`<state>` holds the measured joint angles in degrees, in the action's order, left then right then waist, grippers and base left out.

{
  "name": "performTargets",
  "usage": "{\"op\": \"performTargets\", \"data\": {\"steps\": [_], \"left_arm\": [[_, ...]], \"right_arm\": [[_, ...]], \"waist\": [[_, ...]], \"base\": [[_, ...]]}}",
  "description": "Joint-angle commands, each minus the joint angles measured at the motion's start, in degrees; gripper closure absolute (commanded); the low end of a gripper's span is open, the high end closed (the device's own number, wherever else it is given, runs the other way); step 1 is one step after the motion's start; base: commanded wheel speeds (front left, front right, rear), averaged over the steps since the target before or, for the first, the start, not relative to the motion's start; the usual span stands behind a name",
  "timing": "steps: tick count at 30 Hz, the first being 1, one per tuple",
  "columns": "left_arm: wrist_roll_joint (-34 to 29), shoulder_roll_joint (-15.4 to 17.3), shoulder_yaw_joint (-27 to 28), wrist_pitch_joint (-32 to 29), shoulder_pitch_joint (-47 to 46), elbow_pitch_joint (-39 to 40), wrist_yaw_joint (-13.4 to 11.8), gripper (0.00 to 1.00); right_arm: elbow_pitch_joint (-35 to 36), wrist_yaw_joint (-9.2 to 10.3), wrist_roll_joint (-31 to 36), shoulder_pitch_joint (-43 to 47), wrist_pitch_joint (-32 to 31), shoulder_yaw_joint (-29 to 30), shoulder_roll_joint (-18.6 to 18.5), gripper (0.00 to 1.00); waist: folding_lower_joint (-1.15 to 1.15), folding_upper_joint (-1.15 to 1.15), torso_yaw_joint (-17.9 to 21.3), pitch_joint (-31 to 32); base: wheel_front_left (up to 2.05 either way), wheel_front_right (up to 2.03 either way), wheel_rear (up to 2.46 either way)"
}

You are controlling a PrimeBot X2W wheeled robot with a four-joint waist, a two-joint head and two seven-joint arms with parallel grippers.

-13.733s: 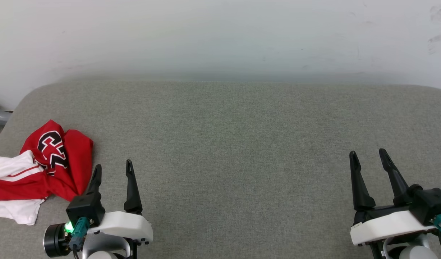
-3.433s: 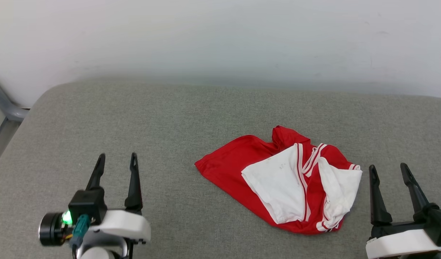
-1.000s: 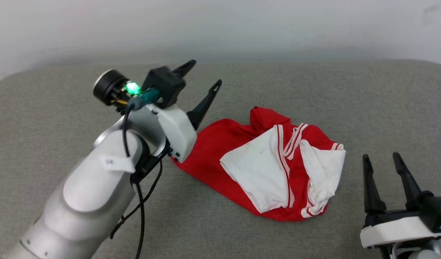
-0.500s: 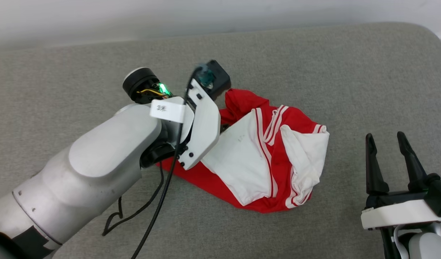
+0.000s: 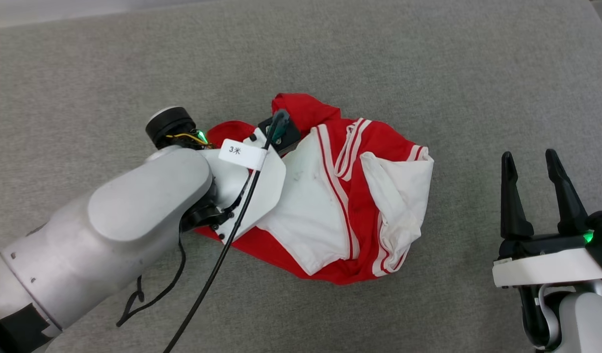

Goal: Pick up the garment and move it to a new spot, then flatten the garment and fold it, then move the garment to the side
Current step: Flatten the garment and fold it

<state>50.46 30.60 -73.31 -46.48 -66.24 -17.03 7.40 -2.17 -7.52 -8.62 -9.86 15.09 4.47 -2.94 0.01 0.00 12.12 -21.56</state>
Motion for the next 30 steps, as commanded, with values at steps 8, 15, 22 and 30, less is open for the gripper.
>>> {"op": "performTargets", "data": {"steps": [8,15,22,30], "left_arm": [[-2.54,1.95,-1.60,-10.63,8.94,1.59,0.23,0.00],[-2.20,2.24,-1.60,-9.76,8.92,2.27,0.16,1.00],[-2.30,-0.15,-0.11,1.09,0.58,1.82,-0.07,1.00],[0.33,-1.47,0.07,16.10,-6.79,0.53,-0.06,1.00]], "right_arm": [[-0.18,0.06,-1.26,-2.28,0.11,-0.32,0.12,0.00],[-0.40,0.06,-1.19,-2.27,0.11,-0.07,0.12,0.00],[-0.45,0.06,-0.17,-1.14,0.11,0.23,0.10,0.00],[-0.72,0.06,1.32,1.24,0.11,1.12,0.11,0.00]], "waist": [[-0.01,0.00,2.56,-3.47],[-0.01,0.00,2.46,-3.17],[-0.01,0.00,1.00,-0.79],[-0.01,0.00,-1.95,4.10]], "base": [[0.00,0.00,0.00],[0.00,0.00,0.00],[0.00,0.00,0.00],[0.00,0.00,0.00]]}}
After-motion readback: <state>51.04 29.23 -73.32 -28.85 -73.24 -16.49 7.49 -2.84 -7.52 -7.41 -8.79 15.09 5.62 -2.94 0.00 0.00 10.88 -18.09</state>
